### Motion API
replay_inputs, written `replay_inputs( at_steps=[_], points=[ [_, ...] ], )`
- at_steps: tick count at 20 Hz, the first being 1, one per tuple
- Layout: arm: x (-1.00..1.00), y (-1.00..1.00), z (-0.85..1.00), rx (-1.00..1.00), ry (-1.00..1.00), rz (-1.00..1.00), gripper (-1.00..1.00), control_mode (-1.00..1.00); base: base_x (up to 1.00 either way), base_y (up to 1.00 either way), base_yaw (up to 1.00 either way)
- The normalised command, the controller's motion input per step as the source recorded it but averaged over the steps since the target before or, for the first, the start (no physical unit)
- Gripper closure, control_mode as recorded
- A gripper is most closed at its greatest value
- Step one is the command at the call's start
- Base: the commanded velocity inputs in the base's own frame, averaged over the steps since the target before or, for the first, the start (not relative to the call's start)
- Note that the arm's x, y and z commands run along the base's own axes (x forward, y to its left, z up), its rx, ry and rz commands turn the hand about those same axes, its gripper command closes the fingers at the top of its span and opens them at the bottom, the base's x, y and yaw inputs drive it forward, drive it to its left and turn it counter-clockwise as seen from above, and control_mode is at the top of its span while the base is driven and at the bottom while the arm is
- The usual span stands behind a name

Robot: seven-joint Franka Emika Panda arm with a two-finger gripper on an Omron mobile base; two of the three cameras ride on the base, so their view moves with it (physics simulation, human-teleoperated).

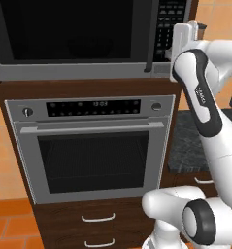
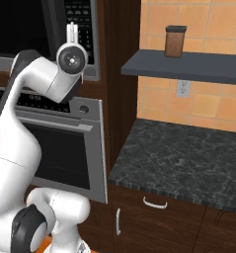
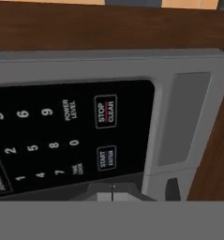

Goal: Open the microwave, place the bowl with waffle inside the microwave, then close the microwave door and turn it on.

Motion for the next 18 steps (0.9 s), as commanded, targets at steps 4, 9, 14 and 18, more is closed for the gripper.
replay_inputs(
  at_steps=[4, 9, 14, 18],
  points=[
    [0.56, 0.24, -0.13, -0.04, 0.00, 0.00, 1.00, -1.00, 0.00, 0.00, 0.00],
    [0.73, 0.00, -0.12, 0.00, 0.00, 0.00, 1.00, -1.00, 0.00, 0.00, 0.00],
    [0.84, 0.00, -0.28, 0.00, 0.00, 0.00, 1.00, -1.00, 0.00, 0.00, 0.00],
    [1.00, -0.08, -0.58, -0.05, 0.13, 0.02, 1.00, -1.00, 0.00, 0.00, 0.00]
  ],
)
